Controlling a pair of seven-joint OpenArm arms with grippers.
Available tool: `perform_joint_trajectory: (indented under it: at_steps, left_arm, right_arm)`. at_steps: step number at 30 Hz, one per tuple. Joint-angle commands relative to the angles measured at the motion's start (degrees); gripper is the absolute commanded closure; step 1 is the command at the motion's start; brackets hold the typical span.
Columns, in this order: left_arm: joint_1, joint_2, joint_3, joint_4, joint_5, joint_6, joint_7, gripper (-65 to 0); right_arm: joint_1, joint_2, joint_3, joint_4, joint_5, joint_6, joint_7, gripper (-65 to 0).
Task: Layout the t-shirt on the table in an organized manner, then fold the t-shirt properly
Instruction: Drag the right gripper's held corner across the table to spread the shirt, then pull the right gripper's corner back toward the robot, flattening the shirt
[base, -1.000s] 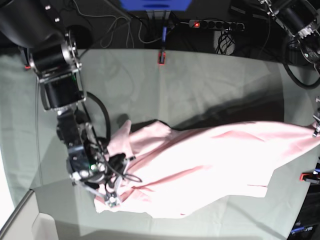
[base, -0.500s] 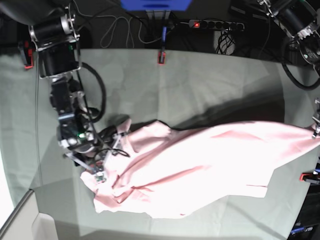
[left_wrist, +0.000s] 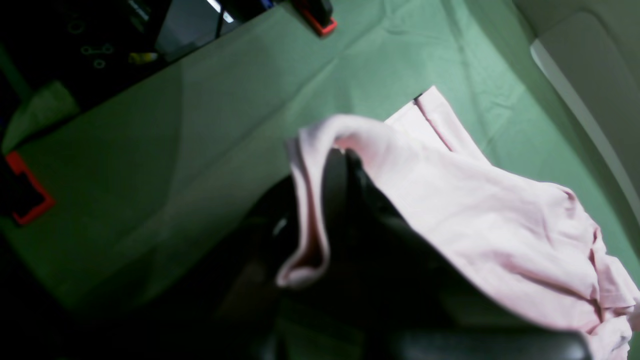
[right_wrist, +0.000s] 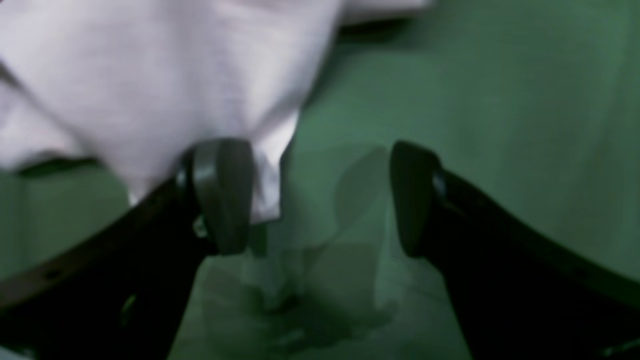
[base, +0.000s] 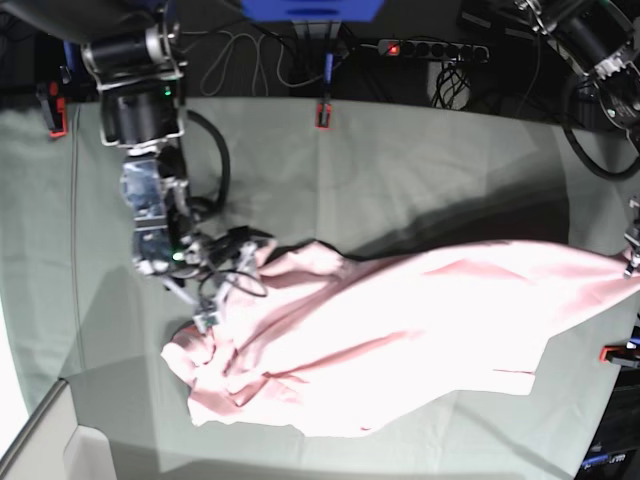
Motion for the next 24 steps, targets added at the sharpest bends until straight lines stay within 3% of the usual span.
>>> perform_joint_trajectory:
  at_steps: [1,3,10,12,16,17,24]
  left_arm:
    - [-0.53,-0.95,-0.17,0.97,-0.44,-0.10,-1.38,-0.2]
    - [-0.53,-0.95,-0.17,0.97,-0.44,-0.10,-1.38,-0.2]
    - [-0.53,-1.04,-0.17,0.97,-0.44,-0.10,-1.38,-0.2]
    - [-0.53,-1.04,-0.17,0.97,-0.44,-0.10,-1.38,-0.2]
    - [-0.62,-1.04,-0.17,0.97,-0.44,-0.10,-1.38,-0.2]
    - [-0.62,-1.04,-0.17,0.97,-0.44,-0.10,-1.38,-0.2]
    - [-0.53,-1.04,-0.26,1.15,-0.53,-0.10,-1.38,-0.2]
  right_arm:
    - [0.62,-0.53,-0.17,0.83,1.10,2.85,0.11,-43.3]
    - [0.26,-1.33,0.01,0.74,1.10,4.78,0.11,-43.3]
    - [-0.18,-3.17,0.09,0.48,1.10,5.13,0.11,-40.9]
    - [-0.97,-3.35,-0.17,0.39,1.10,5.22,0.11,-31.6]
    - [-1.14,-3.96,-0.35,0.21,1.10,5.22,0.55,-4.2]
    - [-1.14,-3.79,-0.35,0.30,1.10,5.22,0.37,0.0]
    - [-6.15,-1.24,0.18,11.20,1.02,5.22,-0.07,0.0]
